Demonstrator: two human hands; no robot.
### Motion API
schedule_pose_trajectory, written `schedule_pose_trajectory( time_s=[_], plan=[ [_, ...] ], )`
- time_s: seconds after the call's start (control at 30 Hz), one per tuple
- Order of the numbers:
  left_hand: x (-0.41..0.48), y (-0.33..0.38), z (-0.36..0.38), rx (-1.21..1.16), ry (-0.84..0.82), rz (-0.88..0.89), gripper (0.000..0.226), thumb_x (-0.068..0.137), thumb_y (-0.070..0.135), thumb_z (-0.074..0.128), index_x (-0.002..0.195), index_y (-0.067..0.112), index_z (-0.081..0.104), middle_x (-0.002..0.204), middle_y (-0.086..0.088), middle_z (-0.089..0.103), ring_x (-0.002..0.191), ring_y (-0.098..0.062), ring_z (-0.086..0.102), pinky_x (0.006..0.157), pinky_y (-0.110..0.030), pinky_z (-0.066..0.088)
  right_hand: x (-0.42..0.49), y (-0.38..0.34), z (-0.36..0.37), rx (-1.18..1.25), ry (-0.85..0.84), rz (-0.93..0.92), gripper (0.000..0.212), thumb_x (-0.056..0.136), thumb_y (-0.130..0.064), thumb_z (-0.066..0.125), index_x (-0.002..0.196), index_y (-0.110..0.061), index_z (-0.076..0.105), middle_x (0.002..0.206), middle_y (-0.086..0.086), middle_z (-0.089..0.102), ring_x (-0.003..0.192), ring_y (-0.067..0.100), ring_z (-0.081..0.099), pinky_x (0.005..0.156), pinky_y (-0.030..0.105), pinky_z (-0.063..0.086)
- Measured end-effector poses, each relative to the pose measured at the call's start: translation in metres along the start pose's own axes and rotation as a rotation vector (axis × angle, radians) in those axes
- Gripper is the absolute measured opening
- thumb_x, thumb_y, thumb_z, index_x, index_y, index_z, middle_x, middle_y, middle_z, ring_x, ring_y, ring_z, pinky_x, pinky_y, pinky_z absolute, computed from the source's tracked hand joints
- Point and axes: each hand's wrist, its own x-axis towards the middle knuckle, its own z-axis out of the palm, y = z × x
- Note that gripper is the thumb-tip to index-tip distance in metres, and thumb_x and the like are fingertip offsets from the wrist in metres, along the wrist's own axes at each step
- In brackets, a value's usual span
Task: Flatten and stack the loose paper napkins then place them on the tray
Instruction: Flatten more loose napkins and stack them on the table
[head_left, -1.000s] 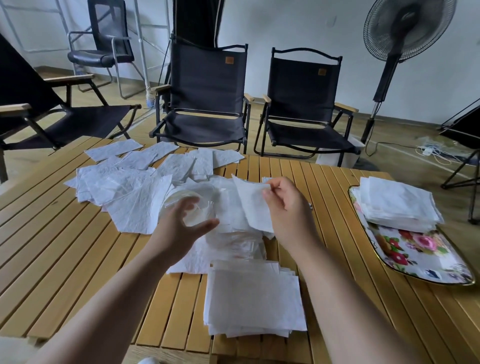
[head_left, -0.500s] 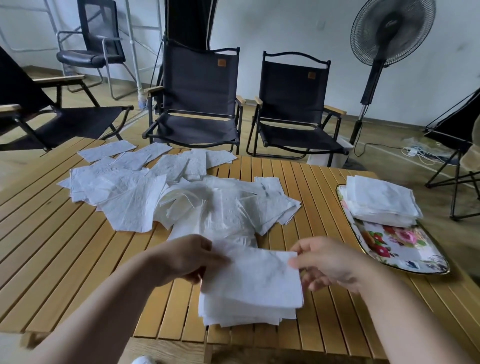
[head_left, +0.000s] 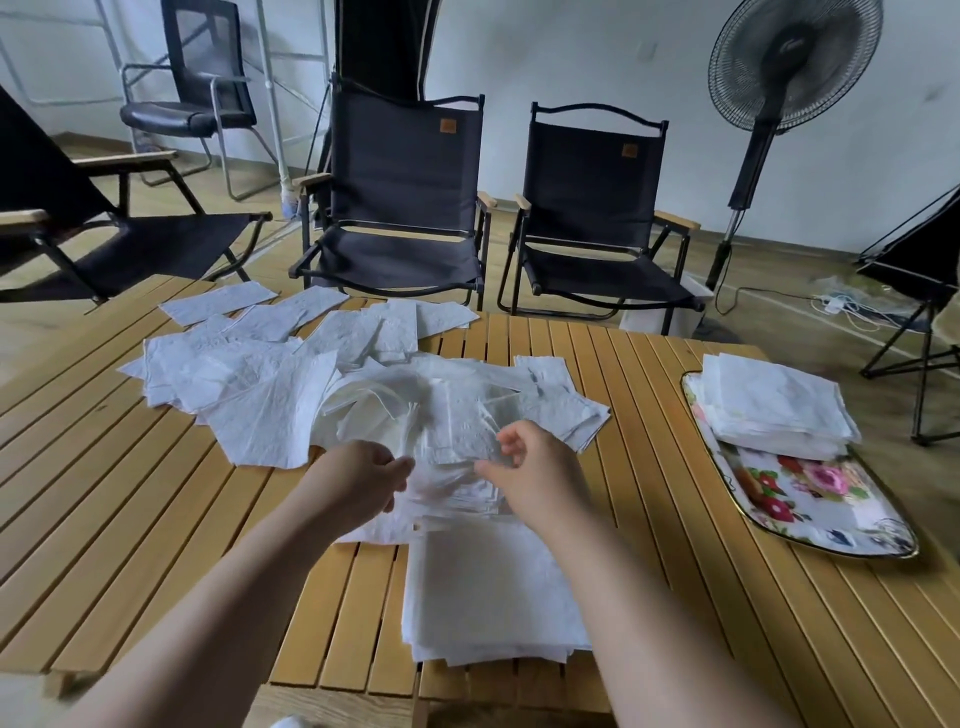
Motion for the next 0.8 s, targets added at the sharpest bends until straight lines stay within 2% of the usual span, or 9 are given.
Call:
schedule_pose_trajectory(
  time_s=[0.13,0.23,0.43,0.5,0.57,0.6,0.7,0.77,0.8],
  plan=[
    [-0.001,-0.003,-0.001,-0.072,-0.005,-0.016,0.029,0.099,0.033,0.054,0.083,0.016,0.071,0.067,0.0,0.07,0.057,-0.018,0.051,0.055,-0.027,0.042,0.011,-0.005,0.029,-0.026,0.046,-0.014,0.045,0.089,-0.035,0.074,0.129,-0.02,0.06,0.126,-0.004,0.063,0.112,0.017,0.06,0.086,0.027,0.049],
    [-0.001,-0.004,-0.001,-0.057,0.004,-0.011,0.028,0.098,0.033,0.054,0.084,0.017,0.072,0.069,0.0,0.071,0.059,-0.018,0.054,0.055,-0.027,0.042,0.016,-0.007,0.043,-0.095,0.085,-0.001,0.038,0.089,-0.034,0.073,0.123,-0.021,0.063,0.12,-0.004,0.061,0.11,0.018,0.058,0.081,0.027,0.046],
    [-0.001,-0.004,-0.002,-0.059,0.003,-0.001,0.027,0.098,0.033,0.054,0.083,0.019,0.072,0.07,0.0,0.072,0.061,-0.019,0.056,0.054,-0.027,0.041,0.02,-0.009,0.048,-0.104,0.184,0.005,0.023,0.098,-0.027,0.059,0.117,-0.021,0.069,0.116,-0.003,0.068,0.101,0.018,0.064,0.083,0.033,0.057],
    [-0.001,-0.003,-0.001,-0.055,0.001,0.004,0.027,0.098,0.032,0.054,0.084,0.019,0.071,0.071,0.001,0.071,0.062,-0.019,0.056,0.052,-0.027,0.041,0.02,-0.006,0.046,-0.136,0.199,-0.011,0.018,0.099,-0.024,0.057,0.108,-0.02,0.072,0.104,-0.001,0.072,0.092,0.018,0.065,0.071,0.026,0.053],
    [-0.001,-0.002,0.0,-0.047,0.0,0.011,0.026,0.099,0.032,0.053,0.085,0.019,0.071,0.072,0.002,0.071,0.063,-0.019,0.057,0.052,-0.026,0.041,0.018,-0.005,0.04,-0.142,0.22,-0.019,0.017,0.099,-0.022,0.056,0.085,-0.019,0.065,0.08,-0.003,0.065,0.074,0.018,0.059,0.053,0.022,0.038],
    [-0.001,-0.002,0.0,-0.046,-0.001,0.018,0.026,0.099,0.032,0.053,0.085,0.02,0.071,0.072,0.002,0.072,0.064,-0.019,0.057,0.052,-0.026,0.041,0.017,-0.005,0.035,-0.116,0.244,-0.028,0.019,0.098,-0.022,0.056,0.08,-0.018,0.059,0.073,-0.005,0.06,0.068,0.018,0.056,0.05,0.022,0.034],
    [-0.002,-0.002,0.0,-0.061,-0.001,0.064,0.023,0.099,0.033,0.053,0.09,0.021,0.07,0.078,0.003,0.072,0.068,-0.02,0.061,0.055,-0.029,0.045,0.015,-0.017,0.01,0.112,0.318,-0.083,0.016,0.093,-0.021,0.058,0.079,-0.017,0.052,0.07,-0.007,0.057,0.063,0.013,0.051,0.052,0.024,0.036],
    [-0.002,-0.001,-0.001,-0.111,0.017,0.12,0.02,0.098,0.038,0.054,0.1,0.023,0.067,0.09,0.005,0.071,0.079,-0.017,0.067,0.065,-0.034,0.052,0.01,-0.03,-0.011,0.267,0.283,-0.118,0.022,0.094,-0.021,0.058,0.075,-0.019,0.047,0.068,-0.003,0.051,0.064,0.011,0.047,0.054,0.025,0.033],
    [-0.003,0.001,-0.002,-0.167,0.025,0.142,0.021,0.097,0.042,0.056,0.107,0.025,0.065,0.097,0.006,0.07,0.085,-0.014,0.068,0.068,-0.032,0.054,0.004,-0.035,-0.021,0.342,0.227,-0.131,0.025,0.095,-0.022,0.057,0.073,-0.02,0.045,0.07,0.005,0.051,0.065,0.013,0.047,0.056,0.026,0.033]
  ],
)
